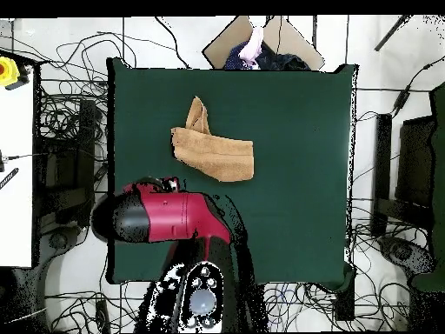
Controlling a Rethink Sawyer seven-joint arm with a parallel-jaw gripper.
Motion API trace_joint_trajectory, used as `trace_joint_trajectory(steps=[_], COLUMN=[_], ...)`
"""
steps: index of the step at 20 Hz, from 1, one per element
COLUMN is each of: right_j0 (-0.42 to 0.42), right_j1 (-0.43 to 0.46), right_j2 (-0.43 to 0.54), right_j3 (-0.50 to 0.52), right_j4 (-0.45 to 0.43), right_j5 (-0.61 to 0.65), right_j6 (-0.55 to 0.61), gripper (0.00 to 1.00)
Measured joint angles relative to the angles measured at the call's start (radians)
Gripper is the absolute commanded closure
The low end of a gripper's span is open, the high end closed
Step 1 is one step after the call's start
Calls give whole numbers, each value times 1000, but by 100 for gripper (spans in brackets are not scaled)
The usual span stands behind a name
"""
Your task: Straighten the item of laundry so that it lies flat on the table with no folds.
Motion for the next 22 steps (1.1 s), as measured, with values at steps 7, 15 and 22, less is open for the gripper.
trace_joint_trajectory(steps=[7, 15, 22], right_j0=[9, 9, 29], right_j1=[143, 272, 368], right_j2=[-38, -77, -82], right_j3=[-125, -184, -224], right_j4=[19, 46, 111], right_j5=[-74, -194, -251], right_j6=[3, 3, 5], gripper=[0, 0, 0])
